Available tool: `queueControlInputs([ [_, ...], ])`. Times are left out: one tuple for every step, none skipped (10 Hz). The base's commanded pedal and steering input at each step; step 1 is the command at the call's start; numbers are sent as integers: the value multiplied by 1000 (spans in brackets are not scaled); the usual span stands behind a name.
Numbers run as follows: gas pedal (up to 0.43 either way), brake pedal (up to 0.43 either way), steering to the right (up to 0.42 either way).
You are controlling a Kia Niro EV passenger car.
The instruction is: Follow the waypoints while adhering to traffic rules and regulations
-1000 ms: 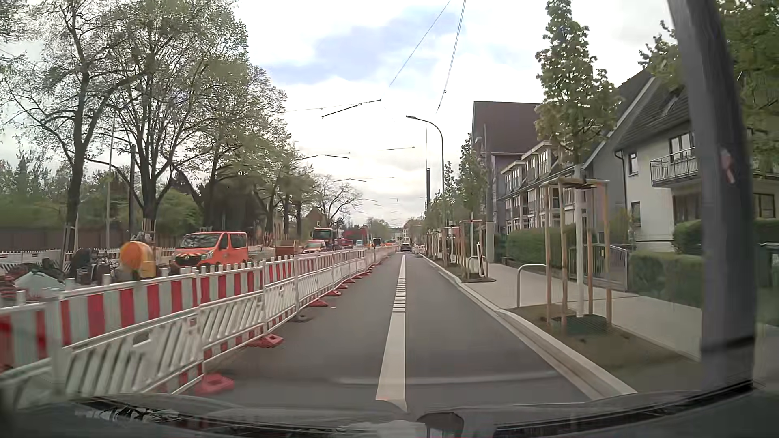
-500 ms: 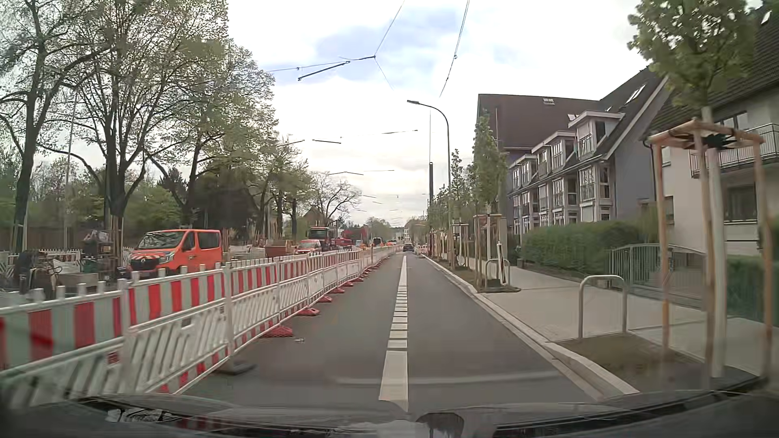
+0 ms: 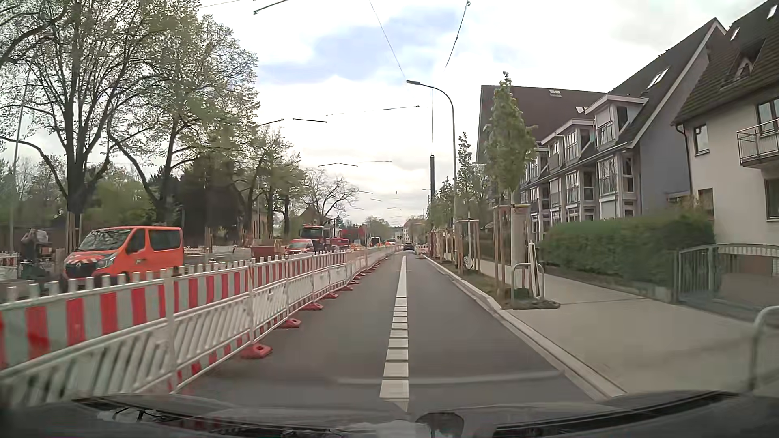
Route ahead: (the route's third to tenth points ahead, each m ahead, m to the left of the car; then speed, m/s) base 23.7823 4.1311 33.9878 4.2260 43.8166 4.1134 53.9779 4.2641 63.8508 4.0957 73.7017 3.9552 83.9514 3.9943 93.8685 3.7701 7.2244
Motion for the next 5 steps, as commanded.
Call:
queueControlInputs([
  [67,0,3],
  [67,0,3],
  [67,0,3],
  [67,0,3],
  [67,0,3],
])
